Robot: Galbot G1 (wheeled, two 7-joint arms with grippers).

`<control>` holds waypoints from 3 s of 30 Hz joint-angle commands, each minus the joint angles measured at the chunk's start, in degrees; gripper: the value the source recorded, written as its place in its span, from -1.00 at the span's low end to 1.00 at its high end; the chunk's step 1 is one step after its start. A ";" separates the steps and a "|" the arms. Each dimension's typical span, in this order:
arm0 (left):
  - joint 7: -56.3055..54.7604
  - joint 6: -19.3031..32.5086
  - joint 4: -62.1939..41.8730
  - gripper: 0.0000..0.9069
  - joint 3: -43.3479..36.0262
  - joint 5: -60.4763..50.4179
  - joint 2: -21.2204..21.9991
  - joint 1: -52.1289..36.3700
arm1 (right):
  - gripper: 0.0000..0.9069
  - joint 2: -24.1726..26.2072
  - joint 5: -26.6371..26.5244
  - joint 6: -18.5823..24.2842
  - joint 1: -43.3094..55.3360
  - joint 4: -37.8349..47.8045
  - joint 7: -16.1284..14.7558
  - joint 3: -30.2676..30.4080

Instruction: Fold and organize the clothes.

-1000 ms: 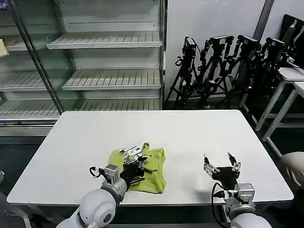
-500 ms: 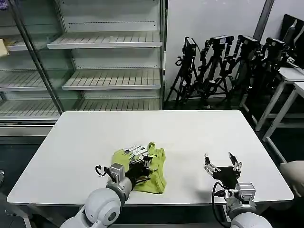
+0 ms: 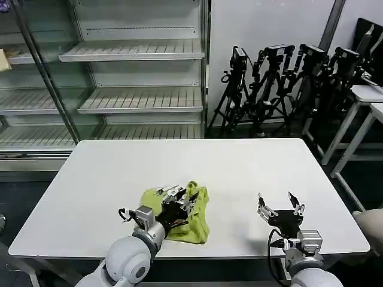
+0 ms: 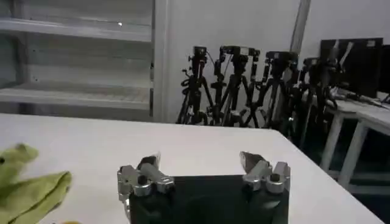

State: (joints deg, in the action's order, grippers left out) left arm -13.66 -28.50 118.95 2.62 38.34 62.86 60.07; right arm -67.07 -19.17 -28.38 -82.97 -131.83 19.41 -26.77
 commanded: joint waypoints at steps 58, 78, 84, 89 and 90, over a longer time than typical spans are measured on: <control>-5.62 5.58 -4.72 -0.98 11.31 4.36 3.36 14.10 | 1.00 0.40 -1.36 0.74 0.07 0.38 -0.33 0.16; 7.67 -2.73 -5.12 -1.00 35.19 -9.86 -15.15 12.74 | 1.00 0.05 -1.28 0.81 0.84 0.63 -0.35 1.31; 18.36 -2.40 -8.96 -1.00 50.54 -21.71 -25.59 16.89 | 1.00 0.09 -1.31 0.88 0.95 0.57 -0.37 1.44; 22.99 -2.84 -10.16 -1.00 58.60 -25.64 -33.54 19.57 | 1.00 -0.27 -1.17 0.92 1.20 0.73 -0.33 2.18; 23.61 -3.06 -9.18 -1.00 58.68 -26.18 -33.77 19.48 | 1.00 -0.37 -1.01 0.93 1.16 0.80 -0.37 2.28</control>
State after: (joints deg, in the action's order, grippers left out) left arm -2.35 -29.91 111.42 41.95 24.09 44.58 75.76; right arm -67.17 -20.39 -27.48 -81.81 -131.20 19.07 -25.01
